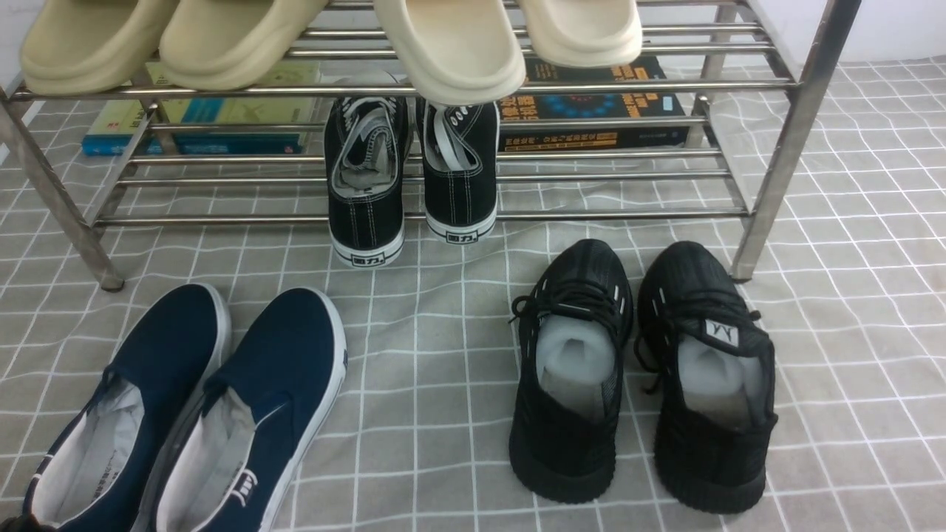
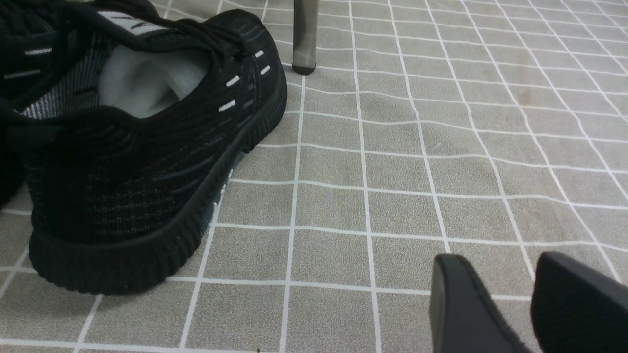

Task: Take the shoes off the shelf with your hand from the grey coffee tablecloth.

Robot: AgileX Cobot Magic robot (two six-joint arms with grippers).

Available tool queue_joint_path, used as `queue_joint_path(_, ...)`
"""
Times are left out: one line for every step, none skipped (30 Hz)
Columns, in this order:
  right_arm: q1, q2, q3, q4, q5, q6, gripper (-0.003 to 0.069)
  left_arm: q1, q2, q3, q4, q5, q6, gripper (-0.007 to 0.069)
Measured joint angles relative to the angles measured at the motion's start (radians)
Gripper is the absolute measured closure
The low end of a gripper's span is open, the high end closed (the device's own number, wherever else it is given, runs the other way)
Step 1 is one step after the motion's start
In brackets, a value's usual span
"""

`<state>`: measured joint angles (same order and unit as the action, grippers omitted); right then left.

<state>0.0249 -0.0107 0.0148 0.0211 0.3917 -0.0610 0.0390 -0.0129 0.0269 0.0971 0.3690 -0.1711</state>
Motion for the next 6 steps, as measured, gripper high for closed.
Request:
queue_joint_path(0.0,0.0,0.0,0.0,0.0,0.0,0.042,0.0,0.0,0.0,0.0,0.0,0.0,0.0563)
queue_joint_path(0.0,0.0,0.0,0.0,0.0,0.0,0.042,0.0,0.0,0.0,0.0,0.0,0.0,0.0563)
queue_joint_path(0.0,0.0,0.0,0.0,0.0,0.0,0.042,0.0,0.0,0.0,0.0,0.0,0.0,0.0563)
queue_joint_path(0.0,0.0,0.0,0.0,0.0,0.0,0.042,0.0,0.0,0.0,0.0,0.0,0.0,0.0563)
queue_joint_path(0.0,0.0,0.0,0.0,0.0,0.0,0.042,0.0,0.0,0.0,0.0,0.0,0.0,0.0561)
queue_joint_path(0.0,0.0,0.0,0.0,0.0,0.0,0.042,0.0,0.0,0.0,0.0,0.0,0.0,0.0559)
